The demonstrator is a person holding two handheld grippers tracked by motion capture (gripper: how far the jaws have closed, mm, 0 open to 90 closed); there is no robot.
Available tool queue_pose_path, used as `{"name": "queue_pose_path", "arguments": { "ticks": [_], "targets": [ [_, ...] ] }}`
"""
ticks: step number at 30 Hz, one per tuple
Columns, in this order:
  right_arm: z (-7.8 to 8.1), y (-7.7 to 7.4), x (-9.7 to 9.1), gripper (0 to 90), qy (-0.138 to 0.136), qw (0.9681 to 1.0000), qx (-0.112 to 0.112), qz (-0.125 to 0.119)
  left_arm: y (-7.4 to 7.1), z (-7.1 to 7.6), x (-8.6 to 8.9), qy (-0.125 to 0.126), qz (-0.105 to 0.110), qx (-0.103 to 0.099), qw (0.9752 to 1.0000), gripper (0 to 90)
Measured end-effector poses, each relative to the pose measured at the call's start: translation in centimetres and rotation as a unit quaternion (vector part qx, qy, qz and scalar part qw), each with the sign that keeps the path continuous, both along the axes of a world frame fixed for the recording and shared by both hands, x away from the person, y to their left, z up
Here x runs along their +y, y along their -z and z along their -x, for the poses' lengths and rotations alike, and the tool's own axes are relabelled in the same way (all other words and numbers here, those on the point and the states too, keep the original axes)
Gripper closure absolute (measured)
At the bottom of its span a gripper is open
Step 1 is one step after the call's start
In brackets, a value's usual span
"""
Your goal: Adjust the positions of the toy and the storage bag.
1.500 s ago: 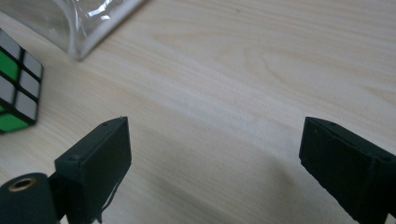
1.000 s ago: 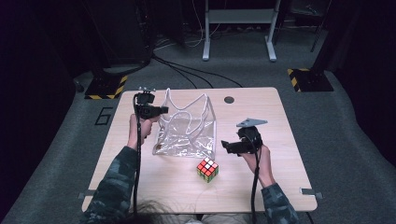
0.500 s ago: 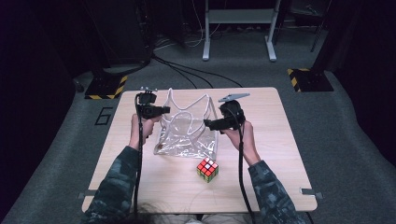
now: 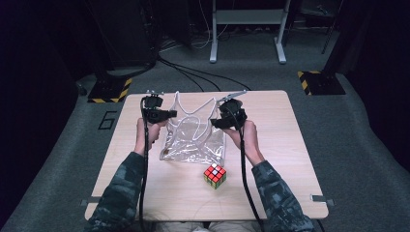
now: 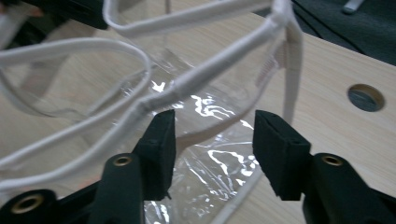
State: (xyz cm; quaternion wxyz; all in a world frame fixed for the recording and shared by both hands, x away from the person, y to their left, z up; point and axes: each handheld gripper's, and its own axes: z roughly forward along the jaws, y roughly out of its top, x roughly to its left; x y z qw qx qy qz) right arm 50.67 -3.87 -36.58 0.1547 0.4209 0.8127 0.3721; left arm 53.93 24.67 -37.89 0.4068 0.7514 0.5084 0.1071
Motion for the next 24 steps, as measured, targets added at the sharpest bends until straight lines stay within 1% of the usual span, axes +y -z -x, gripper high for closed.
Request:
{"name": "queue_pose_path", "arguments": {
  "ticks": [2,3,4,5,6,9,11,13,14,15,16,17,18,20,22,23,24],
  "targets": [
    [-0.4,0.4,-0.4,64.2,0.007,0.9999,0.006,0.005,0.0,0.0,0.1,-0.003,0.004,-0.001,1.0,87.7],
    [-0.6,0.6,-0.8,69.9,0.011,0.9999,0.007,0.007,0.0,0.0,0.2,-0.003,0.004,-0.001,1.0,87.8],
    [-0.8,0.7,-1.0,72.9,0.013,0.9999,0.007,0.008,0.0,0.0,0.3,-0.001,0.003,-0.002,1.0,87.8],
    [-1.0,0.8,-1.4,78.1,0.018,0.9998,0.004,0.009,0.0,0.0,0.3,0.0,0.002,-0.002,1.0,87.8],
    [-1.1,0.9,-1.7,80.8,0.024,0.9996,0.003,0.012,0.0,0.0,0.3,-0.001,0.002,-0.002,1.0,87.8],
    [-1.3,0.7,-2.6,89.7,0.035,0.9992,-0.013,0.013,-0.1,0.0,0.5,-0.001,-0.003,-0.005,1.0,87.8],
    [-1.4,0.4,-3.3,90.0,0.042,0.9988,-0.022,0.011,-0.2,0.1,0.6,0.001,-0.006,-0.005,1.0,87.9],
    [-1.5,0.1,-3.7,89.4,0.042,0.999,-0.016,0.003,-0.2,0.1,0.6,0.001,-0.006,-0.004,1.0,87.9],
    [-1.5,0.1,-3.9,85.5,0.039,0.9991,-0.017,-0.003,-0.2,0.1,0.6,0.001,-0.006,-0.006,1.0,87.9],
    [-1.4,-0.1,-3.9,79.5,0.036,0.9992,-0.012,-0.013,-0.2,0.1,0.5,0.002,-0.008,-0.005,1.0,87.9],
    [-1.4,-0.2,-3.9,72.8,0.025,0.9994,-0.013,-0.021,-0.2,0.1,0.4,0.002,-0.007,-0.004,1.0,87.8],
    [-1.2,-0.4,-3.7,65.6,0.019,0.9992,-0.011,-0.035,-0.2,0.1,0.4,0.002,-0.007,-0.005,1.0,87.8],
    [-1.1,-0.6,-3.5,59.9,0.015,0.999,-0.013,-0.04,-0.2,0.1,0.3,0.004,-0.008,-0.005,0.9999,87.8],
    [-0.7,-1.2,-2.9,52.8,0.01,0.9987,-0.021,-0.046,-0.2,0.1,0.3,0.004,-0.008,-0.005,0.9999,87.8],
    [-0.5,-1.8,-2.2,42.7,0.01,0.9984,-0.028,-0.048,-0.2,0.1,0.4,0.004,-0.007,-0.004,1.0,87.8],
    [-0.5,-2.1,-1.9,41.6,0.007,0.9983,-0.027,-0.052,-0.2,0.1,0.5,0.003,-0.006,-0.003,1.0,87.8],
    [-0.4,-2.3,-1.6,38.3,0.005,0.998,-0.023,-0.058,-0.2,0.1,0.5,0.003,-0.004,-0.004,1.0,87.8]
  ]
}}
